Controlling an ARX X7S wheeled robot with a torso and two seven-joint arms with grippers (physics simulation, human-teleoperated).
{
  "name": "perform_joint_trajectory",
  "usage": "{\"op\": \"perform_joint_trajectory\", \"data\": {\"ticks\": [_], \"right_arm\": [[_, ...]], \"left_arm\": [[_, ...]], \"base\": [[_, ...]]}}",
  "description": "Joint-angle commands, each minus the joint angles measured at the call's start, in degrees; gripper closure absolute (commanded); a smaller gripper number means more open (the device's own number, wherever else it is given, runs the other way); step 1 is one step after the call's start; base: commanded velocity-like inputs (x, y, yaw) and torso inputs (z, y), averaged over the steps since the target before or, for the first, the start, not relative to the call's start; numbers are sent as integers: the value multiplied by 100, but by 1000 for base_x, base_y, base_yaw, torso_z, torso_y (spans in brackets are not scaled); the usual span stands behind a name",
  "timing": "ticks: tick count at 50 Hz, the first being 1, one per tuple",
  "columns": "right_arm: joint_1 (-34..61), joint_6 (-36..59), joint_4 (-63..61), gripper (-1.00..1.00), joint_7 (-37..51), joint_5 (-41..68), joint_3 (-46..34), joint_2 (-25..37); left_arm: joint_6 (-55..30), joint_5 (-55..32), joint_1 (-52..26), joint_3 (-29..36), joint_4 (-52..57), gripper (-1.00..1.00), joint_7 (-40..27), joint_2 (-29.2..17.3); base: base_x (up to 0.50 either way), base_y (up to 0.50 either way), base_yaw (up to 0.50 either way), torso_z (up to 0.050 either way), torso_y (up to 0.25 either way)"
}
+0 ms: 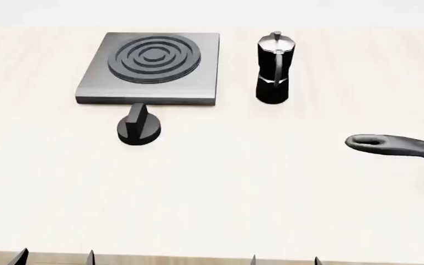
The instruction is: Put the moka pot on the stove.
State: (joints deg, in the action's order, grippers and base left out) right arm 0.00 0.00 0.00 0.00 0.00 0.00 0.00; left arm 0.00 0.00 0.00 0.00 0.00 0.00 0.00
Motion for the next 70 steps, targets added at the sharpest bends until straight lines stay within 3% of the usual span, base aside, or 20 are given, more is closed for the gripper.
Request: {"op": "perform_joint_trajectory", "data": {"ticks": [1,14,33,48,57,59,62,70], "right_arm": [[-10,21,-31,-100,80,66,-80,66],[23,17,-71,-100,351,224,-372,278],[-50,-42,-553,-100,590,326,-597,437],[-99,8,-885,-100,730,443,-668,547],[-78,7,-842,-100,808,489,-739,607],[-63,25,-831,-100,821,485,-761,625],[-55,18,-812,-100,842,486,-791,642],[-50,35,-886,-100,925,426,-874,704]], "left_arm": [[-8,-80,7,98,16,-100,-98,-80],[84,-672,111,327,345,-100,-119,-265],[105,-772,238,534,942,-100,-337,-475],[947,-778,183,663,150,-100,-315,-516],[967,-921,-89,650,-132,-100,-276,-652],[33,-804,117,736,1071,-100,-561,-727],[-318,-800,215,770,1534,-100,-701,-733],[-426,-959,251,786,1799,-100,-733,-778]], "base": [[0,0,0,0,0],[0,0,0,0,0],[0,0,0,0,0],[0,0,0,0,0],[0,0,0,0,0],[0,0,0,0,0],[0,0,0,0,0],[0,0,0,0,0]]}}
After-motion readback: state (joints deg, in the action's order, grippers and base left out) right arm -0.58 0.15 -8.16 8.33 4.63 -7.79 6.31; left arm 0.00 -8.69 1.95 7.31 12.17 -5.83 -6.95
